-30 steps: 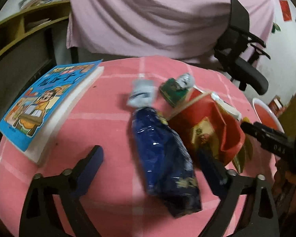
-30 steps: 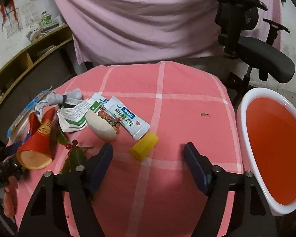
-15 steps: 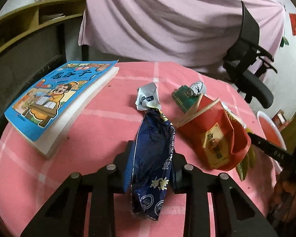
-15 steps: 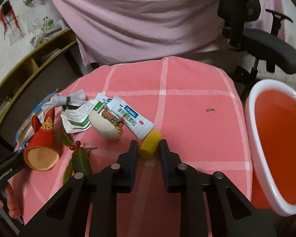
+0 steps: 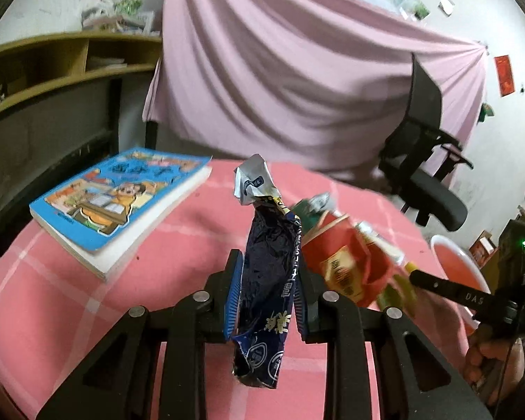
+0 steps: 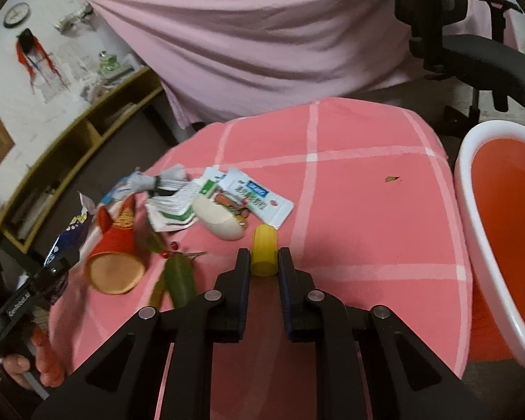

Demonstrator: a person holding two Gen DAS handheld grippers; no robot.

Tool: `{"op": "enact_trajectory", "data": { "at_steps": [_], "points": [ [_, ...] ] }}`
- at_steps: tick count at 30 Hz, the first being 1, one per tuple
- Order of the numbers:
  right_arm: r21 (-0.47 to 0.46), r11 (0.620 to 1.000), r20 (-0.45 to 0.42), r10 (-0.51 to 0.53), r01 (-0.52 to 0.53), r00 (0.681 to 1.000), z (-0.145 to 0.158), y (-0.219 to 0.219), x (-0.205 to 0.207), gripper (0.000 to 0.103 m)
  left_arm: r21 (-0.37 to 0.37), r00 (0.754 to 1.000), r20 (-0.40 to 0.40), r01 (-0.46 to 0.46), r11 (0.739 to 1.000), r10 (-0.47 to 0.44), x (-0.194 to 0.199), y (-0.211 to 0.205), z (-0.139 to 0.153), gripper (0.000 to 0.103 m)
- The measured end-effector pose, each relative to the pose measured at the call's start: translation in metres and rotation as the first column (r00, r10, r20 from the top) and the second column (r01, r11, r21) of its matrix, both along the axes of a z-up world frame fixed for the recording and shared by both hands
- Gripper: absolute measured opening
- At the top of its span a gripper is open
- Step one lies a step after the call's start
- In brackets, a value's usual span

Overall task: Collect trash
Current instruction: 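Carry both items over the orange bucket and open both tools to drop them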

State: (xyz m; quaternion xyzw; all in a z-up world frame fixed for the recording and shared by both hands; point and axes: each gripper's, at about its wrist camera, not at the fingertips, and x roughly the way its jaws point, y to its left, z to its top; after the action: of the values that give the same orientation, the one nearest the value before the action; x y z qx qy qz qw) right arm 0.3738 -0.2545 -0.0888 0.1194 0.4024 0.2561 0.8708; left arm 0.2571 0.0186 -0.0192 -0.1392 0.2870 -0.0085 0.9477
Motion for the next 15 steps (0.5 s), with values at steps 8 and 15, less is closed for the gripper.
{"op": "enact_trajectory", "data": {
  "at_steps": [8, 15],
  "points": [
    [0.075, 0.997, 0.242, 0.011, -0.030, 0.970, 0.030, -0.005, -0.039, 0.013, 0.061, 0.985, 0.170, 0.018, 0.998, -0.028, -0.025, -0.031, 0.020, 0.023],
    [0.119, 0.993, 0.429, -0.076, 0.027, 0.900, 0.051, -0.026, -0.071, 0.013, 0.127, 0.963, 0.235, 0.105, 0.986, -0.133, -0.021, -0.087, 0.046, 0.023]
  ]
}}
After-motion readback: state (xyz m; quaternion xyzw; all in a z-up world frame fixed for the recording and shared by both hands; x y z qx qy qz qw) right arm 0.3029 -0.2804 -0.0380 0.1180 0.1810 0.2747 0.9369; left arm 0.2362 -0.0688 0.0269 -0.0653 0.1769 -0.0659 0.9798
